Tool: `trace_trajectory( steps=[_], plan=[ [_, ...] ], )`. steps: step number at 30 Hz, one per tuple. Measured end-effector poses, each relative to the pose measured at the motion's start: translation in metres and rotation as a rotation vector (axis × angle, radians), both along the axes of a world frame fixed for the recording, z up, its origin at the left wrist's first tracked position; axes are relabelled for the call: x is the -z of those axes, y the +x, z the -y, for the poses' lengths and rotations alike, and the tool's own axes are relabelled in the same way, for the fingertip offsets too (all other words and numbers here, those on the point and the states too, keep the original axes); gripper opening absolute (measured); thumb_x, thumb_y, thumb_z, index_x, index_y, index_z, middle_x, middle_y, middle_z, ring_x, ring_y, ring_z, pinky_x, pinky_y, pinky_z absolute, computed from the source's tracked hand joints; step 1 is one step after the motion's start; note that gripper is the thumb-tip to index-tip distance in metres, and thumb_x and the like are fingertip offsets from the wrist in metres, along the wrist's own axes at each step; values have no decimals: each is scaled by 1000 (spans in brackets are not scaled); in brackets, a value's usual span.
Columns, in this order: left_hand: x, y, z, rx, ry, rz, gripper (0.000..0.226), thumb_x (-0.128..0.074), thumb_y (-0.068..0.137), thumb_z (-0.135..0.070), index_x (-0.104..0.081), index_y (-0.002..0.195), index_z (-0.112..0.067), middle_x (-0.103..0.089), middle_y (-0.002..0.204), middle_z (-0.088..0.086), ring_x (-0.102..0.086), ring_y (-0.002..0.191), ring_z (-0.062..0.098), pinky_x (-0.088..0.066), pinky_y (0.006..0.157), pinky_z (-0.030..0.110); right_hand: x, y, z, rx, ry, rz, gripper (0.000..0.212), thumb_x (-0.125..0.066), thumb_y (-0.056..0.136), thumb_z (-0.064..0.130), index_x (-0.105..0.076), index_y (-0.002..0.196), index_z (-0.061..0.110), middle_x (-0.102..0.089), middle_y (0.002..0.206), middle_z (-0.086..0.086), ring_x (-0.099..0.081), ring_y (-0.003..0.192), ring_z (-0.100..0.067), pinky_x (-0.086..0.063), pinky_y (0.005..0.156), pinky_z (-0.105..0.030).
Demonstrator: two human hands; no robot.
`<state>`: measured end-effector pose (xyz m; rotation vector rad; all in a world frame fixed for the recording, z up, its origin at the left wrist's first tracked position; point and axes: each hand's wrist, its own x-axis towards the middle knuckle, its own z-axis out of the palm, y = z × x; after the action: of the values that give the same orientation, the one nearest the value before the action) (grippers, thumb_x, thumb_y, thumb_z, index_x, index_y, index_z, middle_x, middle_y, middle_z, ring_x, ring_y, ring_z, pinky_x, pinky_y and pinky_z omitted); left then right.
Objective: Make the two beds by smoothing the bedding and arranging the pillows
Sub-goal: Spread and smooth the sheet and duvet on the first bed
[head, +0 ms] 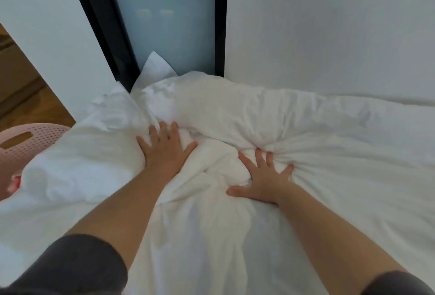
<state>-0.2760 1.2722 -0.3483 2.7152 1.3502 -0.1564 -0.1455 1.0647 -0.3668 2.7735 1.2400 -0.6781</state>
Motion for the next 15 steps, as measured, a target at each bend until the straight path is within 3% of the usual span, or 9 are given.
trace_trajectory(
  steps=[2,4,7,11,15],
  plan=[
    [-16,1,5,9,-38,52,86,-10,87,-75,-1,155,-23,0,163,5,0,148,32,-3,113,65,0,0,0,6,-13,-10,112,-45,62,93,12,148,51,22,161,0,21,147,-30,6,101,-79],
    [-26,-10,29,150,-18,79,82,-16,89,-74,-1,154,-27,-2,163,2,-4,149,28,-4,114,61,-5,0,0,10,-21,-17,112,-46,62,92,11,149,51,21,161,0,21,147,-30,6,101,-79],
    [-14,-33,41,414,214,-55,67,-26,97,-60,-2,154,-35,-3,162,2,-9,148,23,-13,116,54,-10,-1,-1,18,-26,-9,111,-47,64,91,11,149,49,21,161,0,21,147,-30,5,102,-79],
    [5,-3,28,266,394,-178,62,-20,102,-50,1,155,-26,1,162,9,-1,148,30,-4,114,63,1,-4,-2,45,4,43,107,-42,66,91,13,149,50,23,161,0,22,147,-30,8,102,-78],
    [32,-14,66,169,79,-46,68,-14,100,-54,9,154,-21,17,161,7,11,149,28,0,117,56,10,-10,-2,18,-39,143,100,-30,72,91,15,149,48,23,161,-2,20,147,-32,7,100,-78]
  ],
)
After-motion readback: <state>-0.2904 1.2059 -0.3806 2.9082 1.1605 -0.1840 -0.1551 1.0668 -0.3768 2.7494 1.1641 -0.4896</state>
